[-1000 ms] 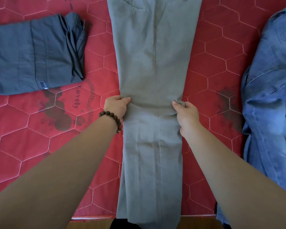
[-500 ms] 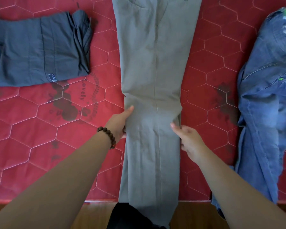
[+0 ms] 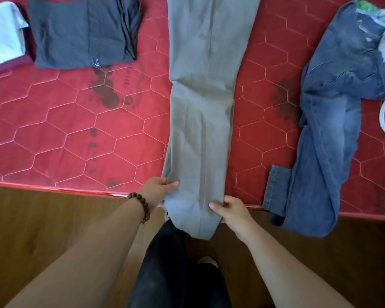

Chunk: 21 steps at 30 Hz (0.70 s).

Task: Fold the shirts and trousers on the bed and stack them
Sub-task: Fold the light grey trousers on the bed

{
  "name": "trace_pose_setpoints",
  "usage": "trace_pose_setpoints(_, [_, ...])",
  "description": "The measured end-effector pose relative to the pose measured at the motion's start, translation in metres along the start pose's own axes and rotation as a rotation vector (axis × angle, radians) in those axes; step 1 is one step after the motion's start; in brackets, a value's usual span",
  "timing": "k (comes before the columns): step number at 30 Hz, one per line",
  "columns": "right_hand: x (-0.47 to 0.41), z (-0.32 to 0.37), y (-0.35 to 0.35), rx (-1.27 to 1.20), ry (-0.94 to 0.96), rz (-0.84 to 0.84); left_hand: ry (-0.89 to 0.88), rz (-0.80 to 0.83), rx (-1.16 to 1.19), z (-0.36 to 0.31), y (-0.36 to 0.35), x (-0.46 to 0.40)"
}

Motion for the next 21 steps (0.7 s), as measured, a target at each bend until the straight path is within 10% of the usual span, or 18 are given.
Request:
trace_pose_setpoints(8, [0.011, -0.035, -0.013, 0.298, -0.168, -0.060, -0.101, -0.351, -0.370, 0.016, 0.029, -0.001])
trace_pose_setpoints(13, [0.006, 0.030, 0.006, 0.766, 0.585, -0.653, -0.580, -0.550, -0.597, -0.038, 0.021, 0.001])
trace_pose_setpoints(21, [-0.101, 0.131, -0.039, 1.132, 0.921, -0.519, -0.954, -0.458, -1.045, -0.128, -0.029, -0.080])
Point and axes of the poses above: each hand's wrist, its own x-axis away from the middle knuckle, its own y-axis out of the back of the hand, z = x × y, the point moved 6 cm from there along -x, towards the middle knuckle, and after that the axes turned 8 degrees about -z, right-handed, at the moved point
